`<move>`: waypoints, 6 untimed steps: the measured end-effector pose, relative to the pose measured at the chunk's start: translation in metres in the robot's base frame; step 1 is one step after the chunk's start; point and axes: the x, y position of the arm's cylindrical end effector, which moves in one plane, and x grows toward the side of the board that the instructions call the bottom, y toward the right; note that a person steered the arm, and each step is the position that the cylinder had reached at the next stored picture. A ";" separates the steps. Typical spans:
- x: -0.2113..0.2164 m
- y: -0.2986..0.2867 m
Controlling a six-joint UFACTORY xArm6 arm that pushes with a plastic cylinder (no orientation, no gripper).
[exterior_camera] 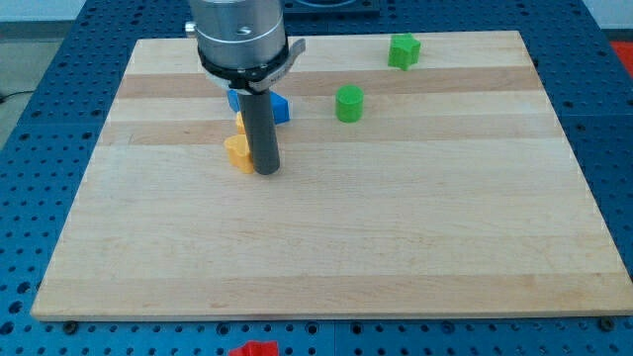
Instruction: Slide the green circle horizontally to the right of the blue cube
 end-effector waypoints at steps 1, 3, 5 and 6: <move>-0.002 -0.011; -0.043 -0.002; -0.033 0.145; -0.070 0.120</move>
